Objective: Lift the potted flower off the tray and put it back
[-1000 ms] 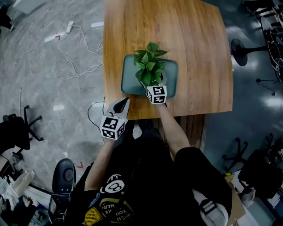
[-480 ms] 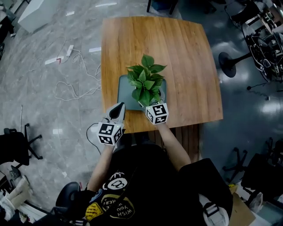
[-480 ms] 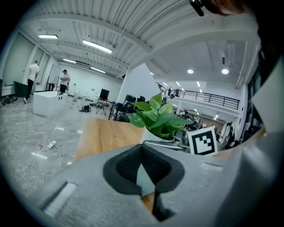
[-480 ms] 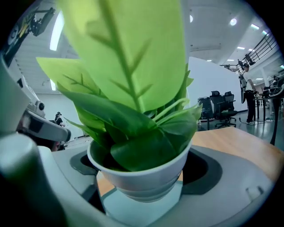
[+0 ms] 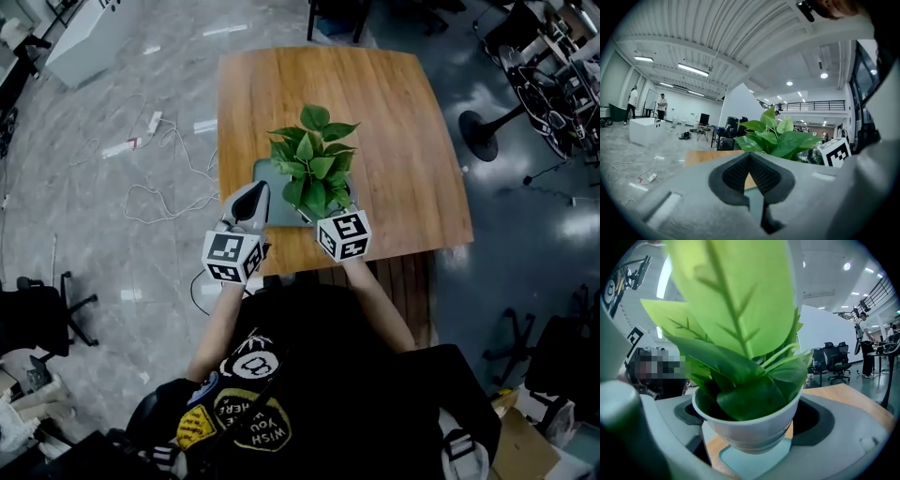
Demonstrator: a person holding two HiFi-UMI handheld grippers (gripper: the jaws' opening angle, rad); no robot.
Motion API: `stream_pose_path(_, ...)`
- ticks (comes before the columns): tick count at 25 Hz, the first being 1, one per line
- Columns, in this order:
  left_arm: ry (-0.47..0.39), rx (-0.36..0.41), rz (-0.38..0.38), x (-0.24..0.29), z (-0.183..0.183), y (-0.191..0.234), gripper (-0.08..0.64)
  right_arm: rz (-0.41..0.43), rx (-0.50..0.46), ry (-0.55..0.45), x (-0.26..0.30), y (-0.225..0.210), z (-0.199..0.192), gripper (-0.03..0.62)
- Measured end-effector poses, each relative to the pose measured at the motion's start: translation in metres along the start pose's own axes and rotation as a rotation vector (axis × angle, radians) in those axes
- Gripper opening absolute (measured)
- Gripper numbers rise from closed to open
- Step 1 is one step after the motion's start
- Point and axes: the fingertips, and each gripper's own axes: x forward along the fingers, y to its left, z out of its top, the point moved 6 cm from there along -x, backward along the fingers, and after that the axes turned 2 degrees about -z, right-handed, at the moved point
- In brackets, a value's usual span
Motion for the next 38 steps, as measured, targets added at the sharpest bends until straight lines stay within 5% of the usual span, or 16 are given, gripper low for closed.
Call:
stream_pose_path(5, 0.016, -0.043, -0.003, 0.000, -0.004, -0.007, -0.002, -0.006, 0.014, 0.017, -0.011, -0.001, -0.002, 0.541)
stream_pose_path(15, 0.055, -0.011, -0.033, 0.007, -0.005, -0.021, -0.002, 0.011, 0.038, 0.008, -0.015, -0.001, -0.001, 0.541)
stream_pose_path(38, 0.081, -0.050, 0.028, 0.006, -0.036, -0.014, -0.002, 0.065, 0.043, 0.061, 0.001, -0.011, -0.034, 0.541)
